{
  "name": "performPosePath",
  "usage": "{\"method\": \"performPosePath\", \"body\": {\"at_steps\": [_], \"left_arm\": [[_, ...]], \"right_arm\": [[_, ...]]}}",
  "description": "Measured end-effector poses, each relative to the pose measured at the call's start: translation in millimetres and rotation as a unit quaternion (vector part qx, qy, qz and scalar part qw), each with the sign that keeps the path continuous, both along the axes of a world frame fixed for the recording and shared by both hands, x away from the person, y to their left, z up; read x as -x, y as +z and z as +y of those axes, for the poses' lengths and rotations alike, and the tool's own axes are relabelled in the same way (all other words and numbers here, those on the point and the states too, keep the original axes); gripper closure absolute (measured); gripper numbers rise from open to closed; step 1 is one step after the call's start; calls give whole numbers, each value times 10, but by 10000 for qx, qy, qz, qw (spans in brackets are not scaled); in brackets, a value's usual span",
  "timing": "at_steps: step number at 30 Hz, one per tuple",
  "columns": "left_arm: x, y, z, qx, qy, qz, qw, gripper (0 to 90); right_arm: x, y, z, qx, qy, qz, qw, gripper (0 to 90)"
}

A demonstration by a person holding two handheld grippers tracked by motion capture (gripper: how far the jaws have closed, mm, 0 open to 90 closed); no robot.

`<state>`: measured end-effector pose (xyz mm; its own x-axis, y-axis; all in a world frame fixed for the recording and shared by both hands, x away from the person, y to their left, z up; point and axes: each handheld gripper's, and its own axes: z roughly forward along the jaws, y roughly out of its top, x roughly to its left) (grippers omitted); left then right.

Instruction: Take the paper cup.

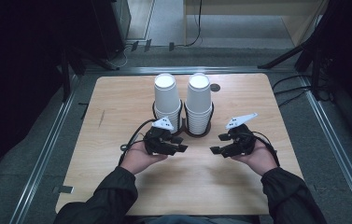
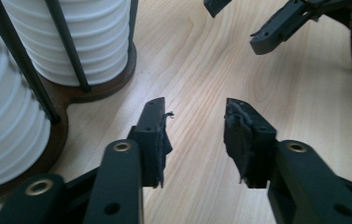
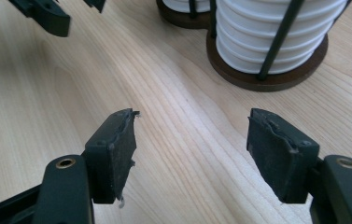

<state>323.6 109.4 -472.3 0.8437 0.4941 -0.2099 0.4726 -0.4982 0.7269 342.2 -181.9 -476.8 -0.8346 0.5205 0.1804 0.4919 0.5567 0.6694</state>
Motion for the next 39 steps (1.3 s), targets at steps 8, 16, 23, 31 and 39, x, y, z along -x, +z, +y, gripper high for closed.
{"method": "performPosePath", "body": {"at_steps": [8,16,23,31,39], "left_arm": [[-29,51,-101,-55,175,-130,9997,722],[-55,130,-126,77,259,-114,9996,833],[-140,180,-198,-38,256,-150,9996,893],[-230,247,-268,-3,418,-112,9991,899],[-304,323,-264,235,889,-10,9958,900]], "right_arm": [[-22,20,-6,-76,-12,-3,10000,326],[1,58,-73,-22,-82,-1,10000,325],[-55,188,-124,-123,-163,-122,9997,325],[-198,376,-147,-39,-201,-91,9997,324],[-370,668,-58,47,-149,-310,9994,290]]}}
